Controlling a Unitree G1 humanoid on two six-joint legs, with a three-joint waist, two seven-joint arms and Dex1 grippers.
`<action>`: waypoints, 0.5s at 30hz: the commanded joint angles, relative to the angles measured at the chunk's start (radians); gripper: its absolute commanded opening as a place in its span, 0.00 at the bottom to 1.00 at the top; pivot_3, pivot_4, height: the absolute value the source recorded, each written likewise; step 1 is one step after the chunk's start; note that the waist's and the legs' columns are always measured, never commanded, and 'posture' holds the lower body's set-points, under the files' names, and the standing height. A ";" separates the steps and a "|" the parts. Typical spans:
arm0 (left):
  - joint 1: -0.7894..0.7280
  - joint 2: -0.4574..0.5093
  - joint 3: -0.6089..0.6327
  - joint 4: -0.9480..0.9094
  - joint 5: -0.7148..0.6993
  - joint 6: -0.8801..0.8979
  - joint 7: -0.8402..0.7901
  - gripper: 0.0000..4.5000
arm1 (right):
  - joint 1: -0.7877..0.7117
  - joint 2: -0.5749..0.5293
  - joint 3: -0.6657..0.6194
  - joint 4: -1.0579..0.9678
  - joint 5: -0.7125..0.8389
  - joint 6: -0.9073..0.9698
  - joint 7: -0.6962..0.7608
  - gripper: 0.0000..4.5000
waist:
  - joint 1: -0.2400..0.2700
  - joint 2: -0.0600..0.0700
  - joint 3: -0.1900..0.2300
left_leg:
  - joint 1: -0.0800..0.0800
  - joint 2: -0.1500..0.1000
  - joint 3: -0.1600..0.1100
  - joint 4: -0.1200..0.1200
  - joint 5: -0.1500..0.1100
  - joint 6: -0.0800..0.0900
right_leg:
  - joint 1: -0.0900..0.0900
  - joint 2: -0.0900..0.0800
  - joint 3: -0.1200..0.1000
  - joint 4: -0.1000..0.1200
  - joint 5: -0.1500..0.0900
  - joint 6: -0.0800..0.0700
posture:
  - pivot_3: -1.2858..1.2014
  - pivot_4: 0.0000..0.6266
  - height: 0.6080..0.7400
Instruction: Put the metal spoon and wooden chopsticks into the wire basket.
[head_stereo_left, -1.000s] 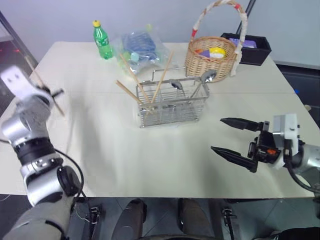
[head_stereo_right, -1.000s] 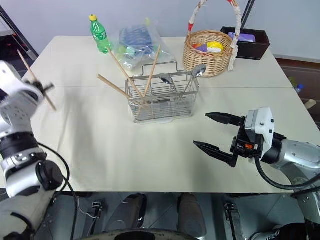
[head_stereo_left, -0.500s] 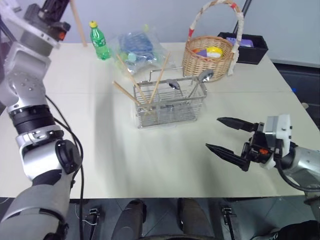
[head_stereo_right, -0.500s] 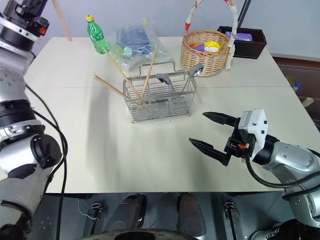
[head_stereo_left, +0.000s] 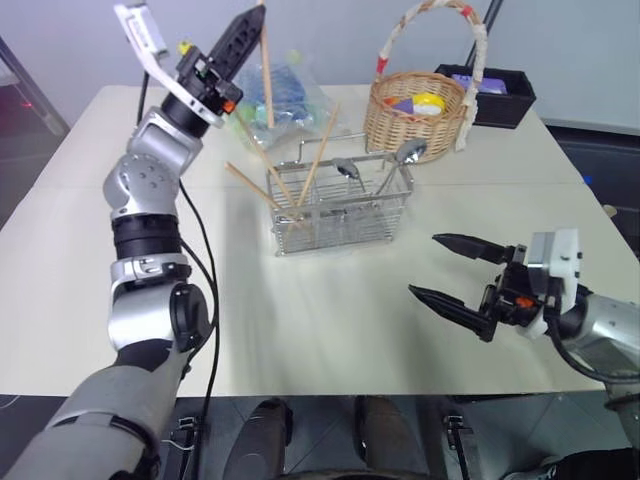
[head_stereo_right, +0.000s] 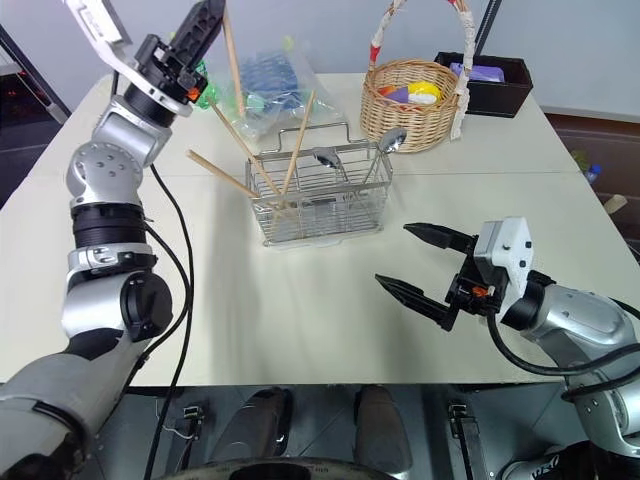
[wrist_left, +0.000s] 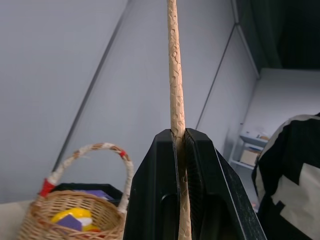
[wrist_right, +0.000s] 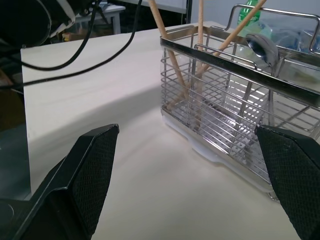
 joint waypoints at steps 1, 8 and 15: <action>0.014 -0.019 -0.021 -0.042 -0.011 -0.004 -0.007 0.01 | -0.033 -0.002 -0.039 -0.033 0.040 0.007 -0.031 1.00 | 0.001 0.000 0.000 | 0.000 0.000 0.000 0.000 0.000 0.000 | 0.000 0.000 0.000 0.000 0.000 0.000 | 0.52 0.24 1.00; 0.074 -0.073 -0.067 -0.069 0.000 -0.002 -0.008 0.01 | -0.067 0.015 -0.040 -0.028 0.058 0.019 -0.088 1.00 | 0.002 0.000 0.000 | 0.000 0.000 0.000 0.000 0.000 0.000 | 0.000 0.000 0.000 0.000 0.000 0.000 | 0.52 0.24 1.00; 0.118 -0.093 -0.100 -0.095 0.004 -0.010 -0.007 0.01 | -0.074 0.032 -0.027 -0.027 0.037 0.003 -0.124 1.00 | 0.001 0.000 0.000 | 0.000 0.000 0.000 0.000 0.000 0.000 | 0.000 0.000 0.000 0.000 0.000 0.000 | 0.52 0.24 1.00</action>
